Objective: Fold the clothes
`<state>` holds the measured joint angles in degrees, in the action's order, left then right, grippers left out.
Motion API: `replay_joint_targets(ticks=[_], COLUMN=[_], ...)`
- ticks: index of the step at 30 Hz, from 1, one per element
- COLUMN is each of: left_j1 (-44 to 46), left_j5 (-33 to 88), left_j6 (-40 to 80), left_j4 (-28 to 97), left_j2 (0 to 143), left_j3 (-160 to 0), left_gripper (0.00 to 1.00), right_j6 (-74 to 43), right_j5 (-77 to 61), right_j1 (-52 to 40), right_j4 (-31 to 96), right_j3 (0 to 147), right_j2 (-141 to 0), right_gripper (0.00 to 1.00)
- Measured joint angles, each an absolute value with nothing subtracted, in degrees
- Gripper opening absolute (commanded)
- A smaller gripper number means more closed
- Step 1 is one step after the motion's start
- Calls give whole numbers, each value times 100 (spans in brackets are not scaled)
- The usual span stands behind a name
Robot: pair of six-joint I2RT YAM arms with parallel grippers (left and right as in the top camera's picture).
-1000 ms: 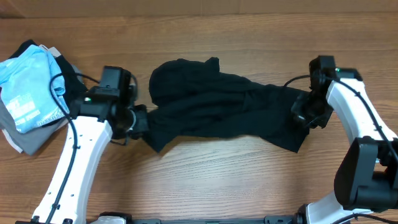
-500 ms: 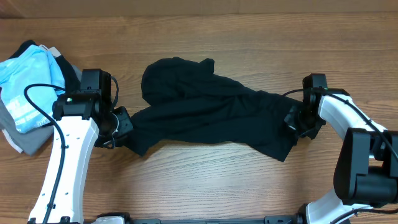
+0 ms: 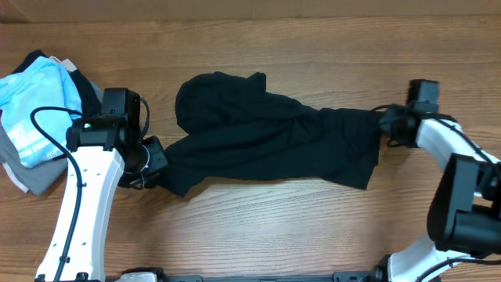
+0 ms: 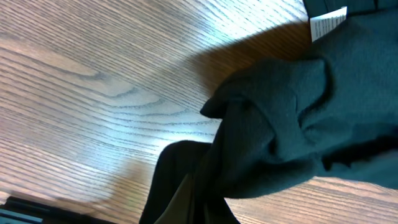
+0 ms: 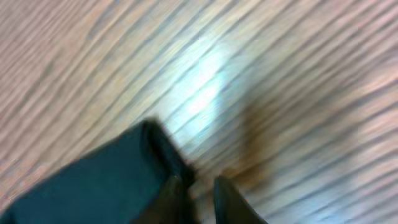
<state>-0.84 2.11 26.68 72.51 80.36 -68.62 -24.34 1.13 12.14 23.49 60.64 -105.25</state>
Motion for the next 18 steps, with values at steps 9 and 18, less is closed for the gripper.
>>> replay_joint_targets(ticks=[9,18], left_j1=[-84,-84], left_j5=[209,209], left_j6=[2668,2668], left_j4=[7203,7201], left_j2=[8036,8036], left_j3=[-6860,-6862], left_gripper=[4,4], right_j6=[-1052,-1330], right_j5=[-1680,-1907], right_j1=[1334,499], right_j4=[6193,6198], right_j3=[7918,7516], right_j2=[-10551,-10558], right_gripper=[70,67])
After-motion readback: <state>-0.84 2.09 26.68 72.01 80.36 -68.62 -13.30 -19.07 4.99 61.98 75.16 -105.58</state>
